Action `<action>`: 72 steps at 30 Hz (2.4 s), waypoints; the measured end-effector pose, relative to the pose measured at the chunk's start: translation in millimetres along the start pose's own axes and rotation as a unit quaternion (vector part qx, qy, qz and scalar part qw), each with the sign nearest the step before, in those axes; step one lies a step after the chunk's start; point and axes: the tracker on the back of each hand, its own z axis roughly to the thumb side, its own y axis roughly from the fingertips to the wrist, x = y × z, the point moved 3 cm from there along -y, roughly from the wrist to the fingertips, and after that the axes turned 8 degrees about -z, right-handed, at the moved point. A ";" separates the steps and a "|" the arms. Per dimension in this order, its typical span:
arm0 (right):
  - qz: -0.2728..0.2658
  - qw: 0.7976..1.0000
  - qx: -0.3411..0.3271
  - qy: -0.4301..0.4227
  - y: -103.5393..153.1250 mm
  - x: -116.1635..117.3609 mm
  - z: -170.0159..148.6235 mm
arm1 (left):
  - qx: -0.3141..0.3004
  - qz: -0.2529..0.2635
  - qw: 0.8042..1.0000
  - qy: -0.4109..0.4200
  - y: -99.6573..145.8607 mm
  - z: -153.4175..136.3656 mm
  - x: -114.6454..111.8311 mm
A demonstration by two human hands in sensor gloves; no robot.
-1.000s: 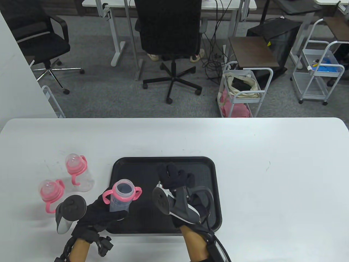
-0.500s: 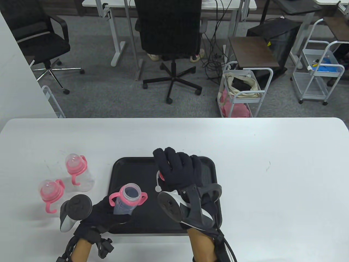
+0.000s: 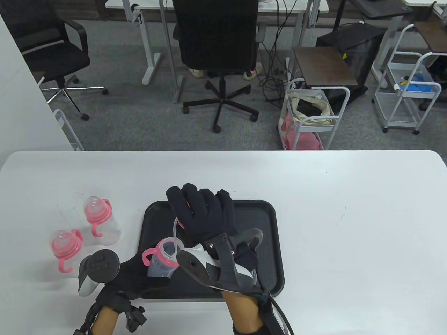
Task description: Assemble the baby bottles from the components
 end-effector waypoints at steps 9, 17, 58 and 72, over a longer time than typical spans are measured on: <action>0.006 1.000 -0.003 -0.005 -1.2 4.2 -0.3 | -0.002 -0.005 1.000 -0.005 -0.6 -0.6 -0.3; 0.036 0.999 -0.007 -0.035 -1.6 12.8 2.2 | -0.002 -0.003 1.000 -0.001 -0.7 -0.9 0.1; 0.260 0.946 -0.024 -0.190 41.3 79.7 -9.4 | 0.017 0.005 0.999 -0.037 4.2 -2.1 6.7; 0.278 0.941 -0.026 -0.190 49.9 92.0 -5.3 | 0.026 -0.003 0.997 -0.075 3.7 -0.4 5.4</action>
